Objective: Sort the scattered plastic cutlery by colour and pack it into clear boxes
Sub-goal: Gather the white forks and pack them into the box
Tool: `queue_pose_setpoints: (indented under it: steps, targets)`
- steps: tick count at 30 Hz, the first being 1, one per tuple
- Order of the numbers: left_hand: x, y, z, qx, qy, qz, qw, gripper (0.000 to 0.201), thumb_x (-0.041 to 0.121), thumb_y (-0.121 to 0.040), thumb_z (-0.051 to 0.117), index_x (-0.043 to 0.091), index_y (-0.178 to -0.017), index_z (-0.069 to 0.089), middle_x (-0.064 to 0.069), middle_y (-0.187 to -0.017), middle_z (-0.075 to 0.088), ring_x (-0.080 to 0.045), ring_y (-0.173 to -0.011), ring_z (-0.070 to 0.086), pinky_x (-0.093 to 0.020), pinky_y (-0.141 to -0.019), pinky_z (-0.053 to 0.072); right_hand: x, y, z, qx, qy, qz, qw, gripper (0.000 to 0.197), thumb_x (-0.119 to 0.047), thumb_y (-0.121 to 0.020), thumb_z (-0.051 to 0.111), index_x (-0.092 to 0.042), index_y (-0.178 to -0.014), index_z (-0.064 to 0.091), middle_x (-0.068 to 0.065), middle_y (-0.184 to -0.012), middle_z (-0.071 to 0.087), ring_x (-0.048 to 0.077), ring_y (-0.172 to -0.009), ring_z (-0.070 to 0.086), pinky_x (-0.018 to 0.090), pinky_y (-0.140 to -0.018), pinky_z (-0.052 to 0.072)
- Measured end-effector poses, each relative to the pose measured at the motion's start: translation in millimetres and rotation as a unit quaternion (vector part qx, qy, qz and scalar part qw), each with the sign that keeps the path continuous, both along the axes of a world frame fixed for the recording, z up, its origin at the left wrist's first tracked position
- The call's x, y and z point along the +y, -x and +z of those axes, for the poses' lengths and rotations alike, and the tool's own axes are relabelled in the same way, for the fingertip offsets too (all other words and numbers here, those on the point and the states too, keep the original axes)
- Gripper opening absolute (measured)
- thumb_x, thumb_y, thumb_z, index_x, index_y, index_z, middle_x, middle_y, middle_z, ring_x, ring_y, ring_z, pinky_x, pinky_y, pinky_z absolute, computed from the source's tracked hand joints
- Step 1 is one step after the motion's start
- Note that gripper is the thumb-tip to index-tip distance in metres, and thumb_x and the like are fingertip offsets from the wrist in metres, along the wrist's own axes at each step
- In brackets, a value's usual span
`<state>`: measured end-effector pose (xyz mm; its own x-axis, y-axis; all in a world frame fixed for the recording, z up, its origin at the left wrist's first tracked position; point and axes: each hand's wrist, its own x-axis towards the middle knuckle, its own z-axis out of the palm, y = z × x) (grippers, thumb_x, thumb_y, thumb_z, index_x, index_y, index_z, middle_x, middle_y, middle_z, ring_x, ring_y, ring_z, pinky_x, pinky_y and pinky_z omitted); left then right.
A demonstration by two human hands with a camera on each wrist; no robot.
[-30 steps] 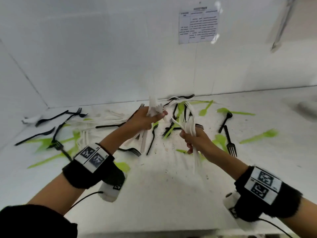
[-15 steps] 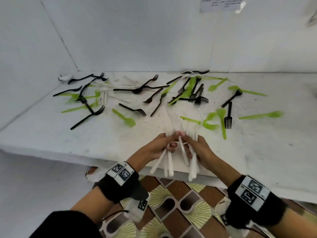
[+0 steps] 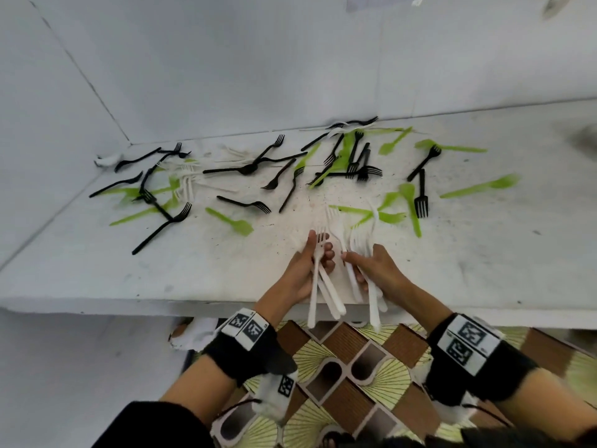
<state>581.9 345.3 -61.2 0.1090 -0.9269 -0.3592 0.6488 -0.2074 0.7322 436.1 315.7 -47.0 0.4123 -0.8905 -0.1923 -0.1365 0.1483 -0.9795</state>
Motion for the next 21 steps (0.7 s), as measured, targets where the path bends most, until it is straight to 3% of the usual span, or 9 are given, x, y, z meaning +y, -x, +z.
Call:
queue_pose_setpoints:
  steps: [3, 7, 10, 13, 15, 17, 21]
  targets:
    - [0.0, 4.2, -3.0, -0.038, 0.002, 0.03, 0.999, 0.034, 0.033, -0.096, 0.044, 0.003, -0.09, 0.059, -0.007, -0.071, 0.068, -0.016, -0.065, 0.067, -0.026, -0.065, 0.058, 2.7, -2.8, 1.7, 0.011, 0.019, 0.021, 1.0, 0.029, -0.012, -0.091, 0.054, -0.008, -0.063, 0.063, -0.007, -0.038, 0.052, 0.003, -0.037, 0.045, 0.015, -0.038, 0.036]
    - [-2.3, 16.2, 0.6, -0.087, 0.011, 0.047, 0.995, 0.036, 0.033, -0.097, 0.045, 0.002, -0.094, 0.064, -0.015, -0.082, 0.071, -0.026, -0.076, 0.07, -0.039, -0.072, 0.059, 5.4, -7.8, -1.7, -0.002, 0.034, 0.005, 0.999, 0.01, -0.022, -0.081, 0.071, -0.014, -0.077, 0.067, -0.007, -0.052, 0.063, 0.007, -0.049, 0.059, 0.017, -0.046, 0.045]
    - [-5.5, 23.2, 1.6, -0.094, 0.01, 0.057, 0.994, 0.034, 0.033, -0.097, 0.045, 0.004, -0.091, 0.063, -0.007, -0.069, 0.071, -0.02, -0.066, 0.07, -0.033, -0.061, 0.059, 4.9, -9.2, -4.2, -0.012, 0.032, -0.005, 0.999, 0.014, -0.025, -0.073, 0.078, -0.018, -0.081, 0.069, 0.0, -0.071, 0.071, 0.012, -0.066, 0.069, 0.024, -0.062, 0.056]
    - [-6.8, 23.8, -1.0, -0.084, 0.012, 0.077, 0.993, 0.036, 0.035, -0.096, 0.044, 0.004, -0.094, 0.063, -0.011, -0.08, 0.071, -0.025, -0.076, 0.069, -0.037, -0.07, 0.059, 3.2, -10.7, -5.0, 0.031, 0.039, 0.006, 0.999, 0.03, -0.034, -0.067, 0.081, -0.011, -0.083, 0.071, 0.01, -0.079, 0.072, 0.021, -0.075, 0.07, 0.032, -0.072, 0.056]
    - [-6.2, 22.7, -2.1, -0.079, 0.007, 0.085, 0.993, 0.04, 0.038, -0.096, 0.043, 0.004, -0.099, 0.064, -0.016, -0.092, 0.069, -0.028, -0.083, 0.068, -0.041, -0.075, 0.057, 2.7, -11.9, -7.0, 0.053, 0.043, 0.006, 0.998, 0.037, -0.036, -0.066, 0.082, -0.006, -0.086, 0.072, 0.013, -0.081, 0.072, 0.025, -0.077, 0.07, 0.035, -0.074, 0.056]
    - [-6.3, 21.9, -2.8, -0.085, 0.002, 0.086, 0.993, 0.041, 0.038, -0.096, 0.042, 0.003, -0.102, 0.063, -0.017, -0.094, 0.068, -0.027, -0.082, 0.068, -0.038, -0.072, 0.058, 3.4, -12.4, -7.7, 0.055, 0.041, 0.004, 0.998, 0.034, -0.034, -0.067, 0.081, -0.006, -0.085, 0.072, 0.012, -0.078, 0.071, 0.024, -0.075, 0.069, 0.035, -0.074, 0.055]
    - [-7.3, 23.6, -0.6, -0.09, -0.009, 0.088, 0.992, 0.033, 0.033, -0.097, 0.044, 0.006, -0.092, 0.063, -0.009, -0.077, 0.071, -0.021, -0.069, 0.069, -0.033, -0.062, 0.059, 5.2, -14.1, -11.2, 0.053, 0.042, -0.024, 0.997, 0.031, -0.031, -0.068, 0.081, -0.006, -0.084, 0.071, 0.012, -0.079, 0.072, 0.024, -0.076, 0.07, 0.034, -0.074, 0.056]
